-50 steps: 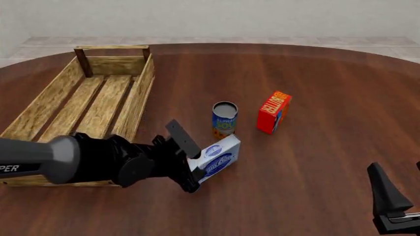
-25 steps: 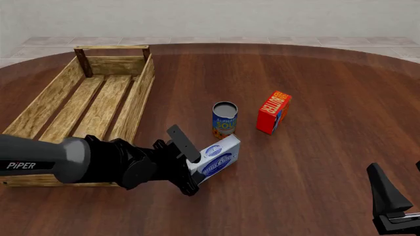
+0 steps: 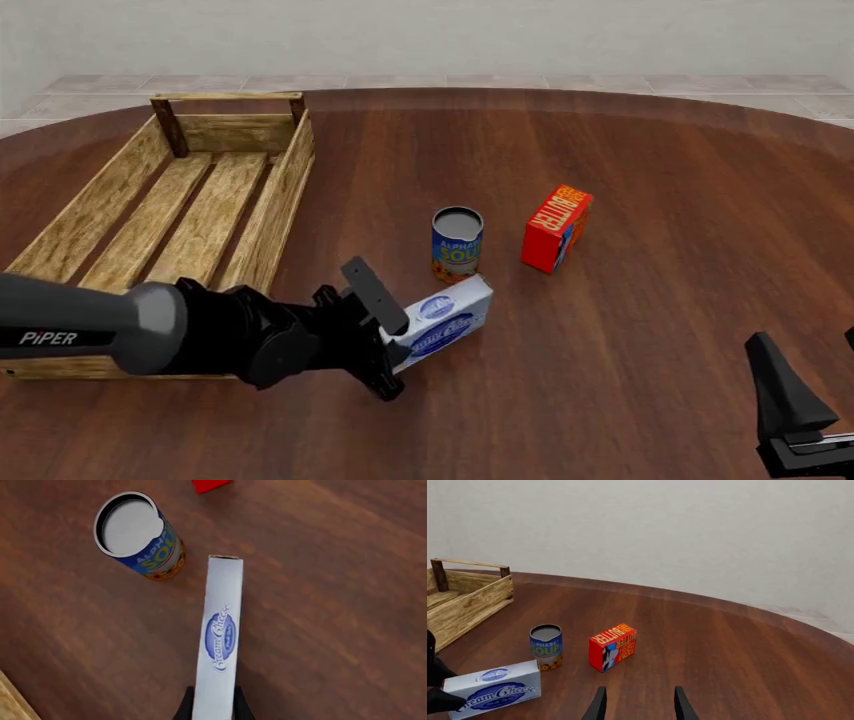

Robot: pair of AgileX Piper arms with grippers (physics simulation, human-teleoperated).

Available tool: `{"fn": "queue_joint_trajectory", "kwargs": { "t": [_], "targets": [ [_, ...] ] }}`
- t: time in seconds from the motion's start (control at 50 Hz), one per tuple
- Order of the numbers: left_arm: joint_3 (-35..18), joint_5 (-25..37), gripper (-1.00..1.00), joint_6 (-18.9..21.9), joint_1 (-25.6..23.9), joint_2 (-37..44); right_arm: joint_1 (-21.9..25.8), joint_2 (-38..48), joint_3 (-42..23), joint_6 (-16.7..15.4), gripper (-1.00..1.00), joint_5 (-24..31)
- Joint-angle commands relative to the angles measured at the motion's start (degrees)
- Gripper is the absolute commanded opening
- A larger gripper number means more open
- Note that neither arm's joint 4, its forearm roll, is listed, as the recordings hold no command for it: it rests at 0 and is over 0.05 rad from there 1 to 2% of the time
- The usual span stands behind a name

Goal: Pick up the cream cheese and put it in the tray.

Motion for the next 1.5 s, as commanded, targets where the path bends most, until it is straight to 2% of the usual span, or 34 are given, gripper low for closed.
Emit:
{"fn": "queue_joint_trajectory", "kwargs": {
  "t": [0.02, 0.3, 0.42, 0.6, 0.8, 0.88, 0.94, 1.14, 1.3, 1.5],
  "targets": [
    [0.35, -0.64, -1.0, 1.25, 0.24, 0.4, 0.06, 0.0, 0.0, -0.18, 1.0, 0.01],
    [1.95, -0.78, -1.0, 2.22, 1.05, -2.9, 0.13, 0.01, 0.0, -0.3, 1.0, 0.24],
    [2.25, 0.8, -1.0, 2.94, 1.2, -6.23, 0.26, 0.17, -0.05, -0.37, 1.0, 0.27],
    [2.19, 3.89, -1.0, 1.91, 1.0, -11.9, 0.38, 0.19, -0.03, -0.4, 1.0, 0.41],
    [-0.56, 9.25, -1.0, 1.42, 1.39, -16.8, 0.41, 0.01, 0.0, -0.43, 1.0, 0.6],
    [-2.55, 11.14, -1.0, 2.21, 2.69, -18.2, 0.43, 0.02, 0.0, -0.36, 1.0, 0.55],
    [-4.11, 12.45, -1.0, 1.33, 3.37, -18.92, 0.55, 0.02, 0.0, -0.4, 1.0, 0.61],
    [-4.45, 13.55, -1.0, -0.03, 4.51, -20.85, 0.66, 0.02, 0.0, -0.4, 1.0, 0.66],
    [-5.33, 13.71, -1.0, -1.25, 8.8, -21.37, 0.67, 0.22, -0.04, -0.46, 1.0, 0.54],
    [-6.67, 15.24, -1.0, -2.74, 10.36, -22.85, 0.62, 0.22, -0.04, -0.41, 1.0, 0.54]
  ]
}}
